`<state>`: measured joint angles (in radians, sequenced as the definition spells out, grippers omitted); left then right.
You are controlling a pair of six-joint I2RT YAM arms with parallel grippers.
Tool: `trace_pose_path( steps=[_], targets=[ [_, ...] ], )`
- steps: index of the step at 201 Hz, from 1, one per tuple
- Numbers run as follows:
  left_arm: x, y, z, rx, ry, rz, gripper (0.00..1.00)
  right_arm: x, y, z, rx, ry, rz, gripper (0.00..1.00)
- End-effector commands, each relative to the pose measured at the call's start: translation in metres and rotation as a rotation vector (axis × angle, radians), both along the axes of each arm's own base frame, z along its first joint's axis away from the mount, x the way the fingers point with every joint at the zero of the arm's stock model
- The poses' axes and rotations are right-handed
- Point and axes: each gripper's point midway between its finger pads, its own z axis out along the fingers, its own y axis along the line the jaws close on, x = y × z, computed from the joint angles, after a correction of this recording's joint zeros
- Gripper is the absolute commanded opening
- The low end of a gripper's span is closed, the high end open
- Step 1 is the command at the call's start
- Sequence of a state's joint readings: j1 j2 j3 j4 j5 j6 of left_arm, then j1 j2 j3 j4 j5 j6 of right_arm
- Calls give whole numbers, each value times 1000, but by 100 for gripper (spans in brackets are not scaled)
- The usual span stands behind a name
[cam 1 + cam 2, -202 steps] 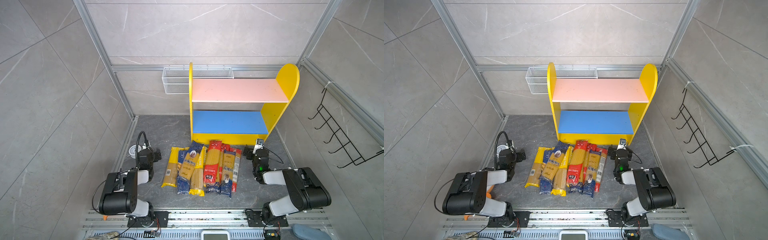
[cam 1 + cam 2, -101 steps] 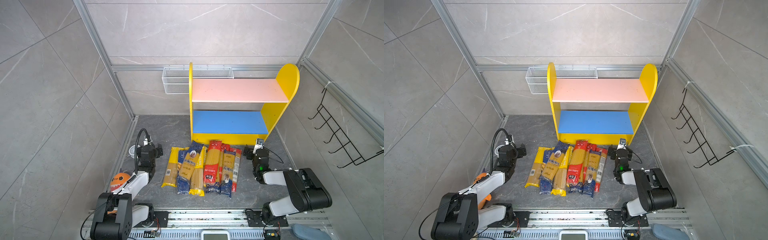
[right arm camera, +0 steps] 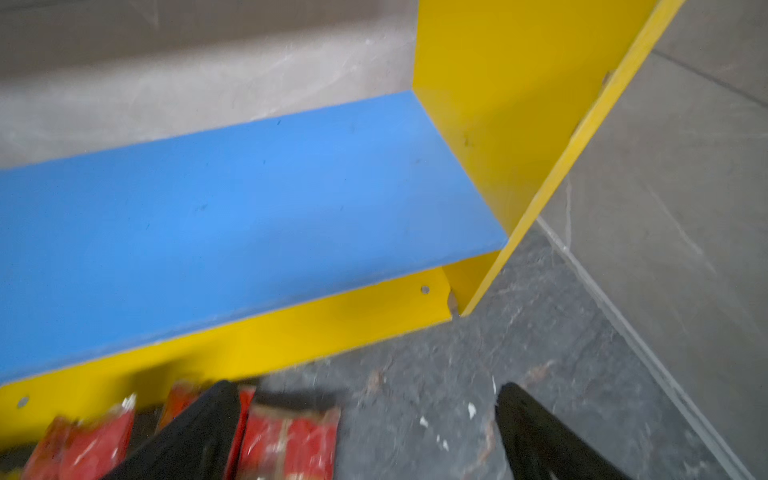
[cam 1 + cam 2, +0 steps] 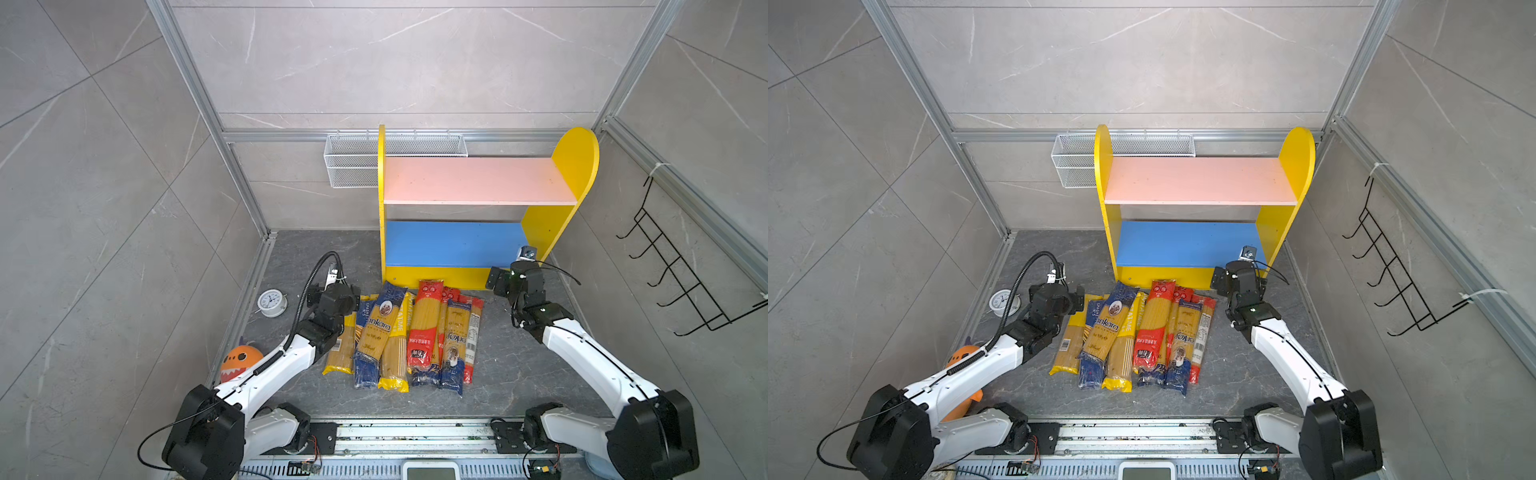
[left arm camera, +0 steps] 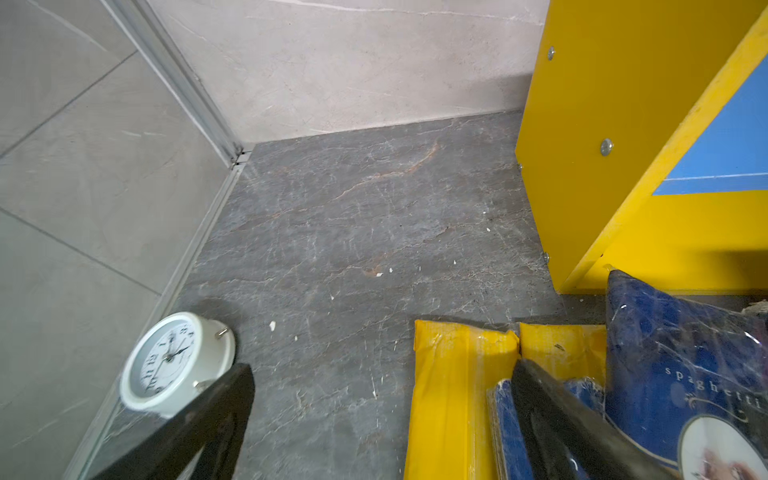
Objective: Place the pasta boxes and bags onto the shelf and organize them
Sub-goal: 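Reach both grippers forward toward the spaghetti packet pile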
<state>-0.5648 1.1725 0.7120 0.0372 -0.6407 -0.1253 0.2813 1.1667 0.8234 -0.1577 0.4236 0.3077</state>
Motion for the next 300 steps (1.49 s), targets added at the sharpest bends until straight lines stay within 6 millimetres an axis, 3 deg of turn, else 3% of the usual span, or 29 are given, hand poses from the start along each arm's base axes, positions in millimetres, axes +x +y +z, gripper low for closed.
trace_pose_path(
  steps=[1, 28, 49, 79, 104, 156, 214, 253, 300],
  targets=[
    [-15, -4, 24, 54, -14, 84, 99, -42, 19, -18, 21, 136, 23, 100],
    [-35, -34, 35, 3, -28, 21, 100, -66, 44, -23, 62, 201, 67, 100],
    [-47, -62, 41, -102, -23, -97, 100, -79, 77, -33, 136, 252, 133, 100],
    [-57, -78, 58, -202, -28, -206, 100, -99, 119, -49, 124, 325, 211, 100],
    [-77, -100, 75, -326, -62, -405, 100, -113, 149, -60, 121, 361, 263, 100],
    [-83, -87, 68, -342, -29, -359, 100, -131, 195, -89, 100, 414, 305, 100],
    [-96, -94, 61, -366, 102, -386, 100, -134, 236, -109, 65, 471, 353, 100],
    [-103, -80, 59, -368, 111, -350, 100, -137, 247, -124, 61, 514, 349, 100],
    [-110, -72, 58, -384, 110, -346, 100, -136, 236, -147, -25, 560, 243, 100]
  ],
)
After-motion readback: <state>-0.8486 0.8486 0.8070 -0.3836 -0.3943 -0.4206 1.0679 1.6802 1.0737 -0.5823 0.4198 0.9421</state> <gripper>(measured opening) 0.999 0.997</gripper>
